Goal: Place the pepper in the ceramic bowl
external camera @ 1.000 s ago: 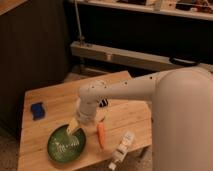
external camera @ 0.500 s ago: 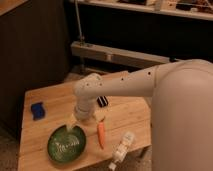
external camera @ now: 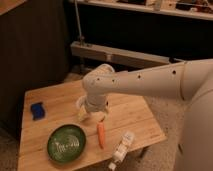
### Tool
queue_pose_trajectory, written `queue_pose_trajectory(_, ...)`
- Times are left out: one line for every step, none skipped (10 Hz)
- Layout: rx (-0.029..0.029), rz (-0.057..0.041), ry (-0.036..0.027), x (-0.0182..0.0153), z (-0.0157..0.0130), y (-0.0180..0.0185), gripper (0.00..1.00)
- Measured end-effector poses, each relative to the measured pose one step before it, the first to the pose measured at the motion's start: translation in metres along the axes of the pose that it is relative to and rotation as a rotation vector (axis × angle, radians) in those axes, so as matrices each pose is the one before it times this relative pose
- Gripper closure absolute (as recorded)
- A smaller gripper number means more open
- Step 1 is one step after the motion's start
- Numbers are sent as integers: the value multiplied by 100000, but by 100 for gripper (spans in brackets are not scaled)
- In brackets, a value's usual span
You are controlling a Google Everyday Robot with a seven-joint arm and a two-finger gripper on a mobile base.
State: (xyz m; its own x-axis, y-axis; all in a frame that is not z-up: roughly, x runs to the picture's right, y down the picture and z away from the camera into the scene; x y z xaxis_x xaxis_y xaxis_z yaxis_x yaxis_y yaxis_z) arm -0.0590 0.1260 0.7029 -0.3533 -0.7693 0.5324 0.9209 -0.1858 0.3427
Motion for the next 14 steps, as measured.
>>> queue_pose_trajectory(-589, 1144, -287, -114, 754, 275, 20)
queue_pose_trajectory(-749, 916, -263, 0, 1368, 337, 20)
queue_pose_trajectory(-72, 895, -96, -16, 1787, 249, 20)
queue_pose_trajectory(-595, 1613, -3, 84, 2104, 808, 20)
queue_pose_trajectory(-345, 1374, -127, 155, 1352, 538, 20)
queue_pose_trajectory(-522, 1282, -164, 320, 1038, 483, 20)
queue_pose_trajectory(-744, 1636, -496, 553, 993, 739, 20)
queue_pose_trajectory(-298, 1703, -647, 110, 546, 598, 20)
queue_pose_trajectory(-125, 1404, -948, -183, 520, 454, 20)
queue_pose_trajectory(282, 1512, -1279, -301, 829, 501, 20)
queue_pose_trajectory(563, 1331, -1138, -230, 1063, 386, 20)
queue_pose_trajectory(384, 848, -1226, -164, 859, 167, 20)
queue_pose_trajectory(615, 522, -1327, -91, 740, -137, 20)
queue_pose_trajectory(262, -229, -1729, 32, 904, -193, 22)
